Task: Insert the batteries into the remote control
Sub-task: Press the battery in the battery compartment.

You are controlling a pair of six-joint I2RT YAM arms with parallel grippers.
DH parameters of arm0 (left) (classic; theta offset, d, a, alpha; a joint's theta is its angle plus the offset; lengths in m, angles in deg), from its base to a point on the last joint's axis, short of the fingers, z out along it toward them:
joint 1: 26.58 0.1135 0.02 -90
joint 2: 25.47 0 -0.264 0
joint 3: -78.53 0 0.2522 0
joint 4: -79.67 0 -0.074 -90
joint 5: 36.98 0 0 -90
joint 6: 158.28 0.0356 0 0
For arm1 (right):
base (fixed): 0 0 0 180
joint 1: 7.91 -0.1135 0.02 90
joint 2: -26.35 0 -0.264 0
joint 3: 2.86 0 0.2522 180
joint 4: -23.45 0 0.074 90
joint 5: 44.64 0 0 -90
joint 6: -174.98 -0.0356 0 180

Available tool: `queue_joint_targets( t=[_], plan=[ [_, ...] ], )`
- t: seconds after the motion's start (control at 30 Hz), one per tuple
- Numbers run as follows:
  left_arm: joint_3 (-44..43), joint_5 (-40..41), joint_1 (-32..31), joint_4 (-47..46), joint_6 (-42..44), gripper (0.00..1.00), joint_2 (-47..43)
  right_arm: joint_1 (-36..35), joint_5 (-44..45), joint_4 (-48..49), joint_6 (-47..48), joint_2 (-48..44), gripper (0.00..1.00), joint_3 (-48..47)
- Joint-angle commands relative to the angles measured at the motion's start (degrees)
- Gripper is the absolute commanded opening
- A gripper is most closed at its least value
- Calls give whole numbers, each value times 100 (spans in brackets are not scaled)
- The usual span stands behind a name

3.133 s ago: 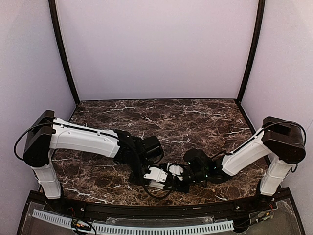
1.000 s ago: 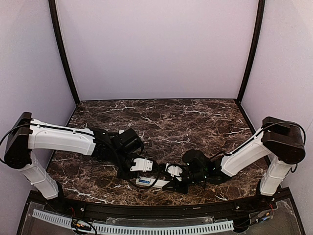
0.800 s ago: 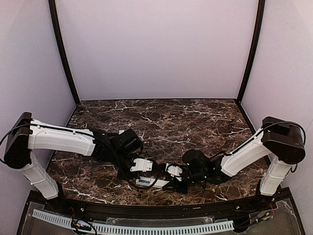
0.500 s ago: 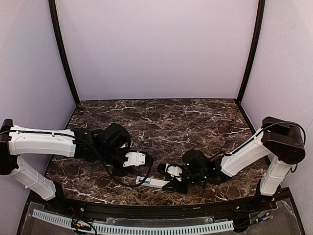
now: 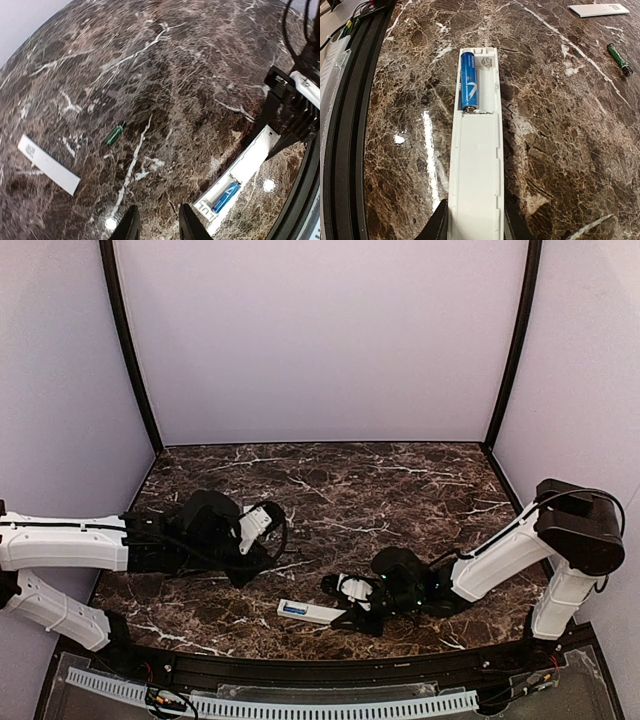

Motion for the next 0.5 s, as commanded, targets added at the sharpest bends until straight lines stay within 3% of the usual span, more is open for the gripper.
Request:
queue_joint_targets(
  t=[0.0,0.17,0.37,0.47],
  plan=[
    [654,885,-65,-396,-1788,27,-451,-77,486,-641,-263,277,0,-39],
    [1099,566,-115,-1069,-2056,25,-229,-84,761,-703,-375,424,0,-175],
    [1527,-167,-191,-2401,-2582,15,193,-78,846,-706,-386,445,0,-187],
    [1556,-279,-258,-2547,-2827,10,183,-83,874,-746,-388,468,0,-211]
  ],
)
